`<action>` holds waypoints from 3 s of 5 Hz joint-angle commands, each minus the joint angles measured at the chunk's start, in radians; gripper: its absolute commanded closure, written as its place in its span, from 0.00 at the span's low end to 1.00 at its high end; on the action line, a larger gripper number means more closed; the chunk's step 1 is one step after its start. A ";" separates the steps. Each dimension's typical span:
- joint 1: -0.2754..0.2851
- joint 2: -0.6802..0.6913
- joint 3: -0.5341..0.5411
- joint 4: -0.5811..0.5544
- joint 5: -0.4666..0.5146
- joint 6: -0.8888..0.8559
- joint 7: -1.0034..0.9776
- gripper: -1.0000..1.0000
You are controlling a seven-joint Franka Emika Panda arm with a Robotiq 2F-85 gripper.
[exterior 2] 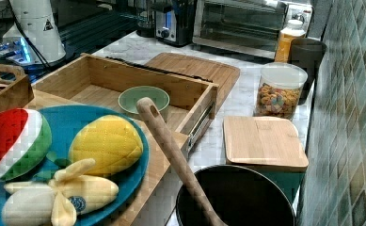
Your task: Close the drawer.
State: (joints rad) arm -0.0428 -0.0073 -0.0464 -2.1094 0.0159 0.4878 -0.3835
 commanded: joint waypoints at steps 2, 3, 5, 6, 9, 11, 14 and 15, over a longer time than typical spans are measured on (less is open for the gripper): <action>0.106 -0.068 0.154 -0.148 -0.083 0.170 -0.022 1.00; 0.086 0.000 0.143 -0.146 -0.157 0.188 -0.035 1.00; 0.064 0.070 0.179 -0.198 -0.290 0.266 0.074 1.00; 0.063 0.098 0.180 -0.193 -0.259 0.263 0.054 1.00; 0.023 0.107 0.174 -0.236 -0.240 0.300 -0.078 1.00; -0.019 0.123 0.153 -0.240 -0.217 0.329 -0.171 1.00; -0.105 0.118 0.078 -0.219 -0.176 0.348 -0.400 1.00; -0.100 0.122 0.002 -0.190 -0.164 0.338 -0.494 1.00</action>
State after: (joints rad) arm -0.1118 0.1355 0.0222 -2.3926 -0.1941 0.8516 -0.8105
